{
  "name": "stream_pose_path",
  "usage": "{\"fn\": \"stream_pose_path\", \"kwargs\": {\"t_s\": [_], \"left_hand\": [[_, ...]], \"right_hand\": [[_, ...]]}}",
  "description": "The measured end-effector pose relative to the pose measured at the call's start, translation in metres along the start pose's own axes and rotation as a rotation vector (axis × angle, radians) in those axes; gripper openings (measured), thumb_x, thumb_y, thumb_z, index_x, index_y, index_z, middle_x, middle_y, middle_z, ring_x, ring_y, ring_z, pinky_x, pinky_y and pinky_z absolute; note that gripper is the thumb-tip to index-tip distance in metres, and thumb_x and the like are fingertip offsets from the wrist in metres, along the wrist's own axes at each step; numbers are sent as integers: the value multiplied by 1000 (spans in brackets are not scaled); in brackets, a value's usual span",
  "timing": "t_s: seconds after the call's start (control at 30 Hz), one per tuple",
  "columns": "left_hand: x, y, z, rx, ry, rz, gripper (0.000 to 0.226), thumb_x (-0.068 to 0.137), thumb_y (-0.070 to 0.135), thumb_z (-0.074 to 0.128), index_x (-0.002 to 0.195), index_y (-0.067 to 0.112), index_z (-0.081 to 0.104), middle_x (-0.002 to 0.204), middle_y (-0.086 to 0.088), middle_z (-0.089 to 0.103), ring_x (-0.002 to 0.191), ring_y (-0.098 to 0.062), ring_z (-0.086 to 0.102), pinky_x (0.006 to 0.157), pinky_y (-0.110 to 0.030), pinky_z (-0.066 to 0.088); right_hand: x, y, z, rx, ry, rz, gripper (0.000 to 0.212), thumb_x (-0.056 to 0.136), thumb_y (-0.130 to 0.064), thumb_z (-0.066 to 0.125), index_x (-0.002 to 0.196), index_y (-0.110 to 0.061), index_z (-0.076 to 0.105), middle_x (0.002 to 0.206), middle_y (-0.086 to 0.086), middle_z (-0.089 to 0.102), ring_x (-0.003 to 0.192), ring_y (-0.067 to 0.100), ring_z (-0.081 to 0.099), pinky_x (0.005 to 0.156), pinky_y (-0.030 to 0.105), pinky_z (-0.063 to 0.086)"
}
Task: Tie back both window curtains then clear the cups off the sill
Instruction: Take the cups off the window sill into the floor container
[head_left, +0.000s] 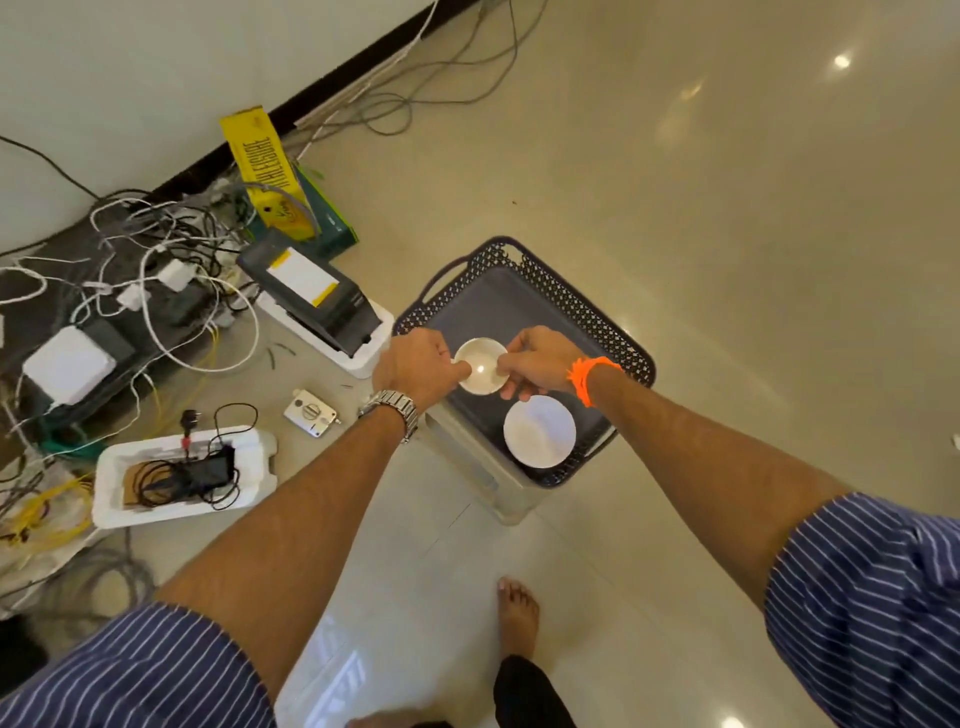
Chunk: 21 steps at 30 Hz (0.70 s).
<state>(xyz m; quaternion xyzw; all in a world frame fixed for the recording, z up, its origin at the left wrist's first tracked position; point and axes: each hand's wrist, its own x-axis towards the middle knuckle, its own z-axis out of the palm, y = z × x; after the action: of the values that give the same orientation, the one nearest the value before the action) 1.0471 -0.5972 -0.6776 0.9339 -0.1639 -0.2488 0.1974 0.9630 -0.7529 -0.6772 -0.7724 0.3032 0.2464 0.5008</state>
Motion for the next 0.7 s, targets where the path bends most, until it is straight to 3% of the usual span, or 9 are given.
{"fn": "stream_pose_path", "kwargs": {"t_s": [0.1, 0.23, 0.4, 0.57, 0.7], "left_hand": [[22, -7, 24, 41, 12, -11, 27, 70, 41, 76, 71, 23, 57, 77, -2, 66, 73, -21, 62, 64, -29, 49], [39, -16, 50, 85, 26, -25, 31, 70, 47, 78, 73, 23, 59, 76, -1, 66, 73, -20, 62, 67, -31, 52], [45, -19, 68, 176, 56, 11, 33, 70, 51, 74, 78, 21, 65, 76, -2, 68, 70, -21, 61, 64, -29, 46], [46, -17, 77, 369, 108, 99, 37, 78, 55, 63, 86, 20, 68, 79, -1, 70, 75, -22, 62, 84, -37, 37], [48, -16, 79, 392, 97, 100, 34, 78, 51, 59, 83, 19, 66, 75, 0, 68, 72, -23, 61, 83, -37, 37]], "right_hand": [[27, 16, 6, -45, 1, 19, 11, 81, -21, 58, 75, -14, 64, 70, 6, 76, 54, 20, 60, 67, 35, 55], [52, 31, 11, -108, -20, 54, 21, 79, -26, 57, 76, -13, 73, 67, 0, 75, 55, 14, 58, 77, 35, 56], [63, 47, 13, -140, -30, 91, 19, 76, -30, 59, 77, -17, 72, 68, -3, 75, 68, 15, 63, 81, 36, 55], [66, 51, 10, -211, -13, 107, 25, 73, -36, 60, 82, -19, 75, 68, -6, 75, 83, 17, 70, 81, 36, 56], [68, 53, 10, -247, 14, 115, 26, 68, -37, 60, 78, -18, 74, 66, -4, 74, 83, 20, 70, 82, 39, 56]]}}
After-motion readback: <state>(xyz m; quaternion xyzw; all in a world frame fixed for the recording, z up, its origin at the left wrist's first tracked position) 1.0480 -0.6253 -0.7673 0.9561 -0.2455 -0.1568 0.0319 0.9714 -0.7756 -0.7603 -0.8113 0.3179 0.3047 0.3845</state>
